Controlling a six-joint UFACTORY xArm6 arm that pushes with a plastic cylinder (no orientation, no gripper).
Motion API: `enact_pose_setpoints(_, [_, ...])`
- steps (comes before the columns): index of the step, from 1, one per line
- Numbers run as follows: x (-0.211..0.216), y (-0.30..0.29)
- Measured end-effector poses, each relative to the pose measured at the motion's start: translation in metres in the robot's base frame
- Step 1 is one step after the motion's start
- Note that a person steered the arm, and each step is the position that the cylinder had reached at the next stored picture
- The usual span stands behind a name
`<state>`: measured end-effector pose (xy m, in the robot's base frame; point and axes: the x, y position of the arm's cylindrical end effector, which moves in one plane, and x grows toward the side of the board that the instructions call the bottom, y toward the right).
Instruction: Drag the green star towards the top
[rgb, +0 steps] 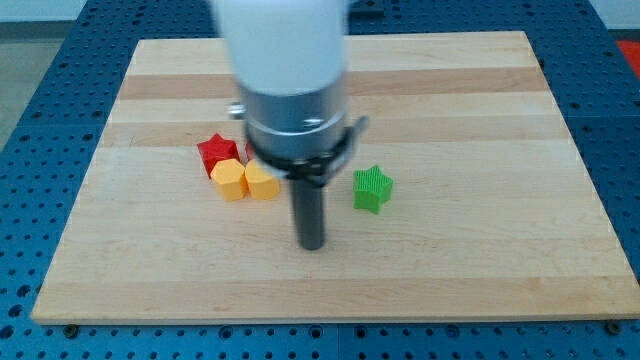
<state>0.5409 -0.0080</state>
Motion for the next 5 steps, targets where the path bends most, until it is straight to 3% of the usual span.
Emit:
enact_pose_setpoints(3, [-0.018, 0.05])
enact_pose_setpoints(5, [-0.082, 0.057])
